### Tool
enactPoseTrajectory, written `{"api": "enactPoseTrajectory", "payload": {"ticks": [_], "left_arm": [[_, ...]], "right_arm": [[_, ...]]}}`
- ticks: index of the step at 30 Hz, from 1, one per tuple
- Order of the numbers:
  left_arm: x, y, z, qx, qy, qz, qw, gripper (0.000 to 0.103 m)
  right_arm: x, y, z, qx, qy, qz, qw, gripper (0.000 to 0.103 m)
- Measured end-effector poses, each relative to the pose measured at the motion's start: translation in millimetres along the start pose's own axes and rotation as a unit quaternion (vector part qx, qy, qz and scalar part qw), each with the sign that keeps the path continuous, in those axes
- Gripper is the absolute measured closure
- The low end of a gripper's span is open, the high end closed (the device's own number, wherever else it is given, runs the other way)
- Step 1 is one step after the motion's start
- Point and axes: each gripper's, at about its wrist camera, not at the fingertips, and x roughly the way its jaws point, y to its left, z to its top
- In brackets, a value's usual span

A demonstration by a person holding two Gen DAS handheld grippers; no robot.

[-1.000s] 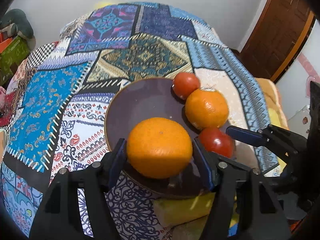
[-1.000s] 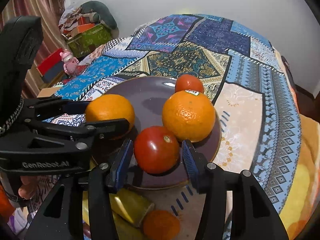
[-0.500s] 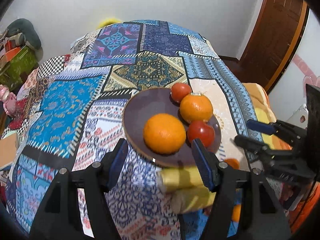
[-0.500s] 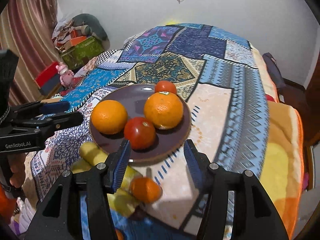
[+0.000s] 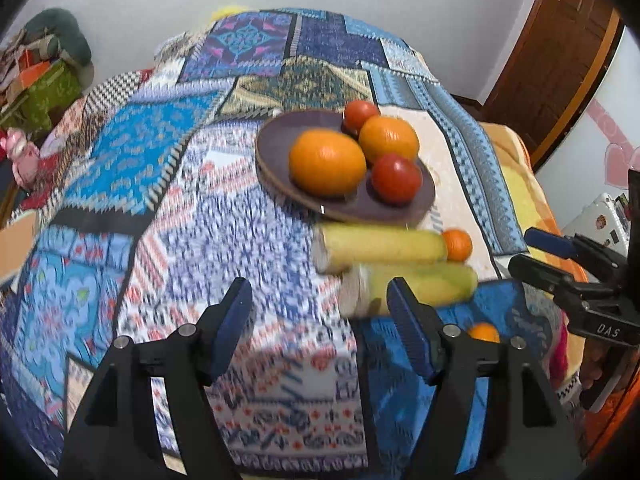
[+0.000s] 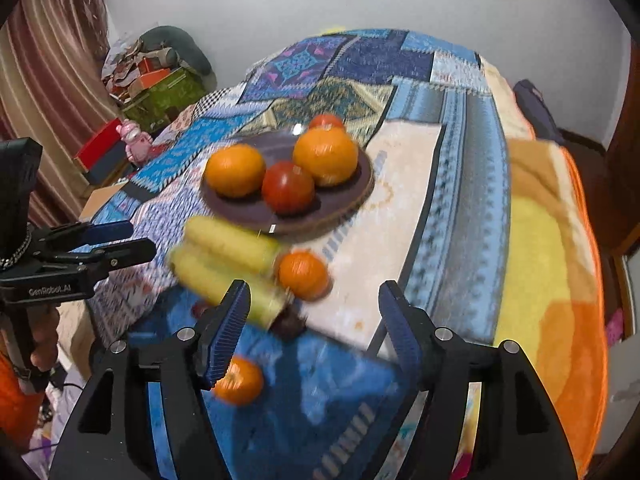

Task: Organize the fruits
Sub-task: 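Grasp a small mandarin with right tool while left tool grasps a dark plum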

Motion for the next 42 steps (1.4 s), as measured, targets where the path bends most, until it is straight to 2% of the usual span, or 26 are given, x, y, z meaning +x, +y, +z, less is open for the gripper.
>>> {"api": "enactPoseTrajectory", "payload": {"ticks": [5, 9, 11, 13, 16, 20, 23, 27, 36, 40, 42], "left_arm": [[-5, -6, -20, 0.011, 0.008, 0.005, 0.9999, 0.033], [-4, -14, -30, 0.021, 0.015, -0.005, 0.9997, 0.033], [-3, -19, -34, 0.023, 0.019, -0.013, 0.9995, 0.033], [0, -24, -36, 0.026, 0.025, -0.020, 0.9992, 0.033], [6, -33, -40, 0.035, 0.034, -0.026, 0.9985, 0.033], [12, -45, -39, 0.048, 0.034, -0.026, 0.9979, 0.034], [16, -52, -36, 0.051, 0.032, -0.030, 0.9977, 0.039], [23, -64, -32, 0.063, 0.035, -0.035, 0.9968, 0.058], [40, -76, -28, 0.067, 0.037, -0.005, 0.9971, 0.064], [41, -79, -28, 0.076, 0.031, 0.005, 0.9966, 0.075], [41, -79, -28, 0.074, 0.031, 0.003, 0.9968, 0.075]], "right_arm": [[3, 13, -24, 0.005, 0.023, 0.025, 0.999, 0.040], [12, 28, -34, -0.013, 0.038, 0.026, 0.999, 0.040], [18, 33, -36, -0.015, 0.045, 0.032, 0.998, 0.046], [23, 35, -39, -0.016, 0.052, 0.038, 0.998, 0.057], [29, 36, -41, -0.020, 0.059, 0.042, 0.997, 0.068], [24, 36, -44, -0.024, 0.051, 0.040, 0.998, 0.069], [18, 30, -45, -0.020, 0.042, 0.036, 0.998, 0.070], [8, 13, -44, -0.003, 0.029, 0.027, 0.999, 0.070], [-3, -8, -43, 0.020, 0.013, 0.018, 1.000, 0.070], [-3, -12, -43, 0.026, 0.011, 0.021, 0.999, 0.070], [-4, -12, -44, 0.026, 0.010, 0.022, 0.999, 0.070]]}}
